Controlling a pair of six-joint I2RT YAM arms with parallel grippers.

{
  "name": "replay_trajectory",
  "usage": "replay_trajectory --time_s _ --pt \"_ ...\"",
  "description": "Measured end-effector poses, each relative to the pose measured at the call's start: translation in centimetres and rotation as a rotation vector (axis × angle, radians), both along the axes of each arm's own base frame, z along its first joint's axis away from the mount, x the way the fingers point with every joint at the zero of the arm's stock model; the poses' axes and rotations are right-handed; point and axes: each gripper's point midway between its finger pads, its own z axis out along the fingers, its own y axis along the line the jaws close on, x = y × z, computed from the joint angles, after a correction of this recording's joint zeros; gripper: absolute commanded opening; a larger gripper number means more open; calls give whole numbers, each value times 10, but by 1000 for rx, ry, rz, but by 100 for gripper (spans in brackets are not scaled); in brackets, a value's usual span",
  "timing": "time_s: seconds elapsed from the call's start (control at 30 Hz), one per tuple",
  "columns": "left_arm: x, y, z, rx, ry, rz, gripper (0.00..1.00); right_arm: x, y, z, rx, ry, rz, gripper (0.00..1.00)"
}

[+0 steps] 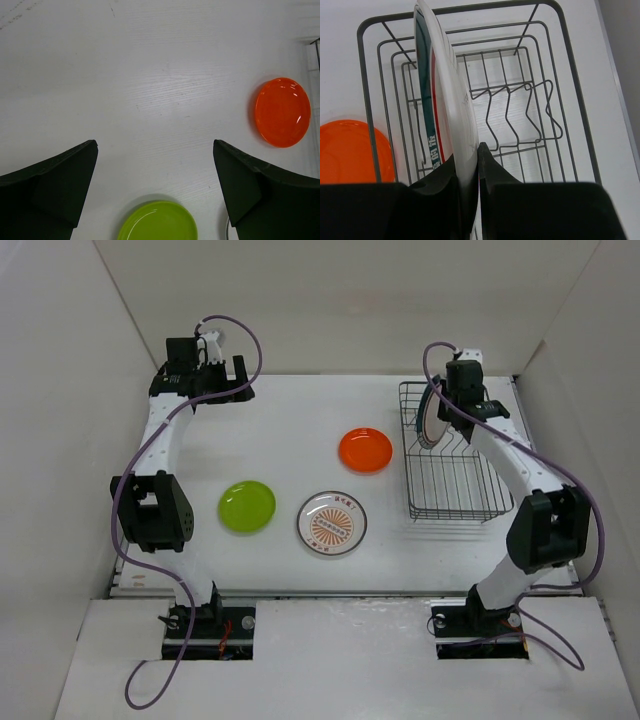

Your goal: Load the plates into the dish rack

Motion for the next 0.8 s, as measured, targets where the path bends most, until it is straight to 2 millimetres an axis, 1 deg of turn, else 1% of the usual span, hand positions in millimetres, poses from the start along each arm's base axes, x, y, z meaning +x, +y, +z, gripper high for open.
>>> replay_trajectory --time_s 0.03,0.1,0.17,0.2,0.23,0.3,0.4,0.47,0.57,0.63,0.73,0.8 --pt "0 0 0 1 0 -1 100 2 1 -3 2 1 2 25" --pt "0 -1 0 -1 -1 -9 100 6 2 -9 0 9 5 27" --pt "-1 -3 1 -5 -3 -24 100 10 3 -18 -2 21 5 34" --pt "-1 -4 1 -6 -4 -30 100 11 3 -20 -3 25 6 40" --pt "-2 -5 1 -9 -6 -39 100 13 4 -27 -5 37 9 54" --pt "-3 -8 1 -17 -7 -61 100 14 4 -33 -10 52 12 67" --pt "-7 -15 -2 -34 -1 -100 100 15 4 -34 -13 55 13 80" --pt "-9 -19 -2 -44 2 -125 100 16 4 -30 -14 46 12 100" --pt "-12 -27 -1 -58 -2 -160 100 14 1 -19 -29 27 3 100" --pt "-14 -35 -1 -67 -2 -188 100 11 -1 -3 -36 -3 -10 100" --pt "-16 -55 -4 -85 10 -249 100 0 -1 33 -31 -79 -19 100" --pt "-16 -77 -11 -101 31 -318 100 -9 1 63 -5 -151 -6 100"
